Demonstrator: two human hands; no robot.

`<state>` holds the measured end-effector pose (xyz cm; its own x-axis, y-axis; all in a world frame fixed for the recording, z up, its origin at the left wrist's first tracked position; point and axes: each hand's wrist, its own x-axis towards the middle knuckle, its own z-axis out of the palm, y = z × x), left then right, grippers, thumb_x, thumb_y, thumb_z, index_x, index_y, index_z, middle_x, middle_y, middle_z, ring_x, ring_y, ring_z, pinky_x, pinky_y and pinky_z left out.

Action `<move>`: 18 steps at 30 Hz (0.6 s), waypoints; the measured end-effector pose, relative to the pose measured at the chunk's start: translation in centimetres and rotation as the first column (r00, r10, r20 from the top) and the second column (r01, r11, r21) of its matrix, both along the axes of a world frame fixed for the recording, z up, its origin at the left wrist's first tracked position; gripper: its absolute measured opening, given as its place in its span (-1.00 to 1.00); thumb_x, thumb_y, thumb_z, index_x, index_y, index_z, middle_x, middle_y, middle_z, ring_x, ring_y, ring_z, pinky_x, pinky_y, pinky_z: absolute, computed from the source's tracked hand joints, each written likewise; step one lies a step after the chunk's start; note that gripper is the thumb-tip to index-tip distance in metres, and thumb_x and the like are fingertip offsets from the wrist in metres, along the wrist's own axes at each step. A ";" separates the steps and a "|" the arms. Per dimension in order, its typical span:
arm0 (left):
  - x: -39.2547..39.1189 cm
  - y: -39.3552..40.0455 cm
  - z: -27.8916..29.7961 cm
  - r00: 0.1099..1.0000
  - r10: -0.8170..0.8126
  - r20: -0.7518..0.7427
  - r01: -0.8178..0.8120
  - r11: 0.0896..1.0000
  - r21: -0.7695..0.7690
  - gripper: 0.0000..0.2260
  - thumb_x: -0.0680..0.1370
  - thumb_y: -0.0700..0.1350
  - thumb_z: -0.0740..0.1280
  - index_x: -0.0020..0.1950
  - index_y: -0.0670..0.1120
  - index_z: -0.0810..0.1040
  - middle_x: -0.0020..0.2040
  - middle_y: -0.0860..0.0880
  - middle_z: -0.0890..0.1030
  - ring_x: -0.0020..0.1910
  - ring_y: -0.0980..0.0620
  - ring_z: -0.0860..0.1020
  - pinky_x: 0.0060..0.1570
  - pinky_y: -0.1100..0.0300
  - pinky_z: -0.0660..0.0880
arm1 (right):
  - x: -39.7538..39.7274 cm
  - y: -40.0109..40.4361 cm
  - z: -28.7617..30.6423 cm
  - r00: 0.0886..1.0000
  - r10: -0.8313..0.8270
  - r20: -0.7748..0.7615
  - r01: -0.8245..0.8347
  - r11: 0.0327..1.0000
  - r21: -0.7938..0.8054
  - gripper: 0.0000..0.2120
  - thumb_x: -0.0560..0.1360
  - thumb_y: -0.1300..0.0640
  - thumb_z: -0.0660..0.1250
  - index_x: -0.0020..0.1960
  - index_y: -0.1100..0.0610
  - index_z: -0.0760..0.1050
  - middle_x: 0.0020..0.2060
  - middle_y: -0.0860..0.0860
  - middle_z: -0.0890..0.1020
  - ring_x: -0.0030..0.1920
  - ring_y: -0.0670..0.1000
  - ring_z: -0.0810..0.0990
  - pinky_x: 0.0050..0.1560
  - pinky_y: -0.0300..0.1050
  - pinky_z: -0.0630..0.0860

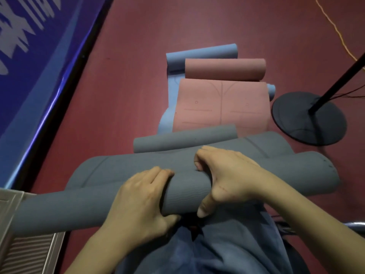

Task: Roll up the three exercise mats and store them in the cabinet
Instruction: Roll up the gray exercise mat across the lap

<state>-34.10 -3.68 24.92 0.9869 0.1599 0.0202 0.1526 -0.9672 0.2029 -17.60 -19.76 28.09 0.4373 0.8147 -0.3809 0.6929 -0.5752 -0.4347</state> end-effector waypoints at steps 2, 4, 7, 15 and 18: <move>-0.2 -1.3 -0.5 0.998 0.040 -0.048 -0.035 0.993 0.112 -0.13 0.13 0.19 0.56 0.35 -0.20 0.55 0.21 -0.12 0.64 0.19 -0.15 0.63 0.28 0.06 0.35 | 0.8 0.4 0.2 0.996 -0.057 -0.062 0.058 0.998 0.017 -0.22 -0.04 -0.32 0.67 -0.03 -0.07 0.33 -0.13 -0.16 0.51 -0.18 -0.11 0.50 -0.22 -0.04 0.46; -0.1 -2.5 -1.1 0.991 0.087 -0.105 -0.067 0.982 0.176 0.11 0.03 0.18 0.66 0.42 -0.38 0.45 0.33 -0.30 0.57 0.32 -0.29 0.56 0.38 -0.09 0.25 | 1.3 0.6 0.1 0.990 -0.094 -0.105 0.099 0.994 0.041 -0.23 -0.07 -0.33 0.67 -0.05 -0.09 0.37 -0.15 -0.15 0.56 -0.18 -0.11 0.53 -0.12 0.04 0.55; 0.5 -2.5 -1.8 0.985 0.147 -0.095 -0.132 0.980 0.151 0.21 -0.05 0.22 0.68 0.43 -0.40 0.42 0.24 -0.29 0.58 0.21 -0.30 0.58 0.34 -0.11 0.29 | 1.2 0.7 -0.2 0.989 -0.116 -0.097 0.121 0.991 0.054 -0.25 -0.06 -0.38 0.65 -0.04 -0.10 0.42 -0.13 -0.15 0.59 -0.14 -0.11 0.56 -0.06 0.03 0.58; 3.9 1.0 -0.6 0.973 0.053 -0.223 -0.022 0.990 0.140 -0.17 0.10 0.42 0.41 0.24 -0.03 0.48 0.09 0.02 0.60 0.08 -0.10 0.59 0.08 0.00 0.49 | 1.6 0.6 0.1 0.989 -0.128 0.078 0.124 0.991 0.054 -0.25 0.22 -0.56 0.38 0.24 -0.11 0.57 0.09 -0.12 0.68 0.14 -0.02 0.61 0.13 -0.02 0.53; 6.4 2.4 0.7 0.936 0.016 -0.352 0.007 0.998 0.065 -0.31 0.12 0.41 0.46 0.12 0.08 0.43 0.07 0.10 0.60 0.03 -0.03 0.58 -0.05 0.06 0.50 | 1.0 0.6 -0.5 0.955 -0.047 0.292 0.041 0.999 0.024 -0.25 0.43 -0.58 -0.05 0.23 -0.08 0.53 0.11 -0.08 0.66 0.14 0.05 0.59 0.16 0.02 0.45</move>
